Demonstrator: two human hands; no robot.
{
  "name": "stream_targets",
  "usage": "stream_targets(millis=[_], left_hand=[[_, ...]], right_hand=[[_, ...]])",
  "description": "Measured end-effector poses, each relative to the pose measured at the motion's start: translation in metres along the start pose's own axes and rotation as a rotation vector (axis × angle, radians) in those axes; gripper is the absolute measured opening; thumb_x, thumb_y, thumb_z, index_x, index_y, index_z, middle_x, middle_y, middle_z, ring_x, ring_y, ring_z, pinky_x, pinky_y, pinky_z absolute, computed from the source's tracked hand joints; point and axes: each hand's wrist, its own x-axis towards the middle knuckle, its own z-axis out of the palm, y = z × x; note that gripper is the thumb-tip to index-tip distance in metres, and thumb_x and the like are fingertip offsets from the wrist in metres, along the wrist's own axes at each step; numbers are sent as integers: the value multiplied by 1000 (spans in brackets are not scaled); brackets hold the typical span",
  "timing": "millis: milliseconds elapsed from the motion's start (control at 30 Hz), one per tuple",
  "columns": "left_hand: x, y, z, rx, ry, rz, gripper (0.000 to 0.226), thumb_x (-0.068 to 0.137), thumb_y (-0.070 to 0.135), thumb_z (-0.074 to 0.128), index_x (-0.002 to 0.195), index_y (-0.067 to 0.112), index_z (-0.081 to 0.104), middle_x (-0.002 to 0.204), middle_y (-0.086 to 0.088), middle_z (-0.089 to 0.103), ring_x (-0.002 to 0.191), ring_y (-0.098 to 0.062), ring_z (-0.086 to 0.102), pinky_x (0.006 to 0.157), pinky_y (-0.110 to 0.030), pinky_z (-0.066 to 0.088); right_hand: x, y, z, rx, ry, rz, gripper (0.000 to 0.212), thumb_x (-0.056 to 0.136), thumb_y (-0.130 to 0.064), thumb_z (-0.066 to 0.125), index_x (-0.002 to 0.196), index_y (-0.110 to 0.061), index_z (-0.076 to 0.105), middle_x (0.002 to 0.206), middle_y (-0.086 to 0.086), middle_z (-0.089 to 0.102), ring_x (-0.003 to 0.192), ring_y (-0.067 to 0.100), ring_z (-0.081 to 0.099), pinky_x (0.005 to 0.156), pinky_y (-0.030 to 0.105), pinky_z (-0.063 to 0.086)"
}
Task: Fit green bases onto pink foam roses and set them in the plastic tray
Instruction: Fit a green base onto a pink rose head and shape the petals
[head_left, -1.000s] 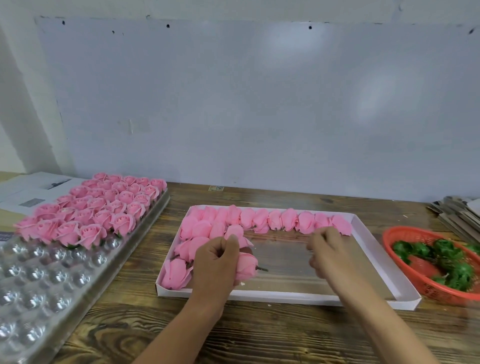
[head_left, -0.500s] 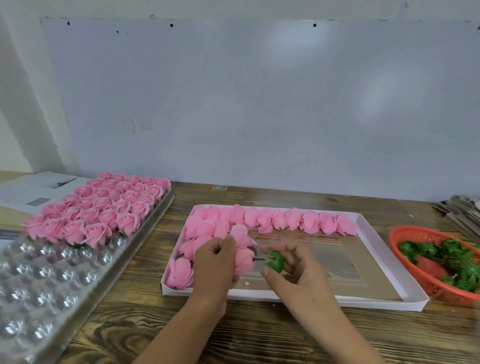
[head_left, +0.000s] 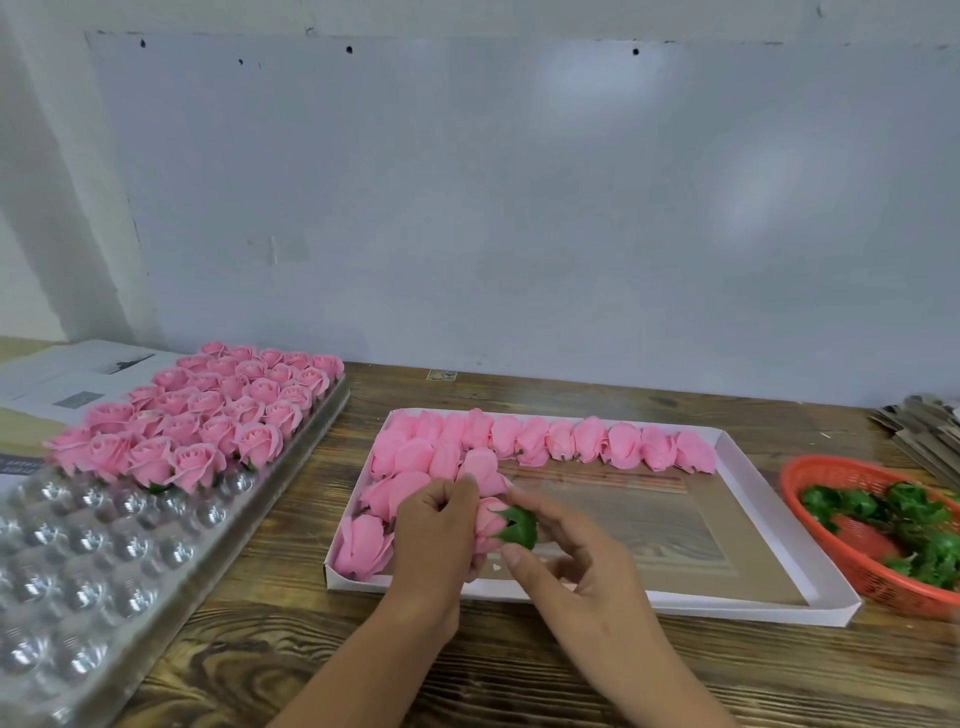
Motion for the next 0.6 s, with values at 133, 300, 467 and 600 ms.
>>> stream_targets(millis=[133,300,467,600], left_hand=[[-1,1,0,11,-6,4,36,100,23,57,69,6,62,56,-9,56,42,-11,46,37,-21,35],[-4,1,1,18,-6,26,35,99,20,57,66,7,60,53,-8,53,39,-10,43,36,-20,34],[-3,2,1,21,-13,27,45,98,20,57,53,19,58,51,-3,52,40,-9,44,36,-20,34],[-4,2,1,7,-17,-4,40,98,23,57,59,16,60,51,-2,56,39,-7,47,37,-19,35]], right_hand=[[-1,2,-1,6,-22,8,41,92,-16,65,129,-34,61,123,-23,65,118,1,58,89,29,53],[1,5,0,25,-13,40,40,91,-16,66,128,-32,59,122,-22,66,120,-1,57,96,38,51],[2,11,0,70,-39,48,34,93,-22,64,123,-36,58,120,-18,68,116,2,61,90,24,46],[2,13,3,48,8,54,36,86,-30,68,114,-50,59,115,-22,69,109,2,63,84,24,50]])
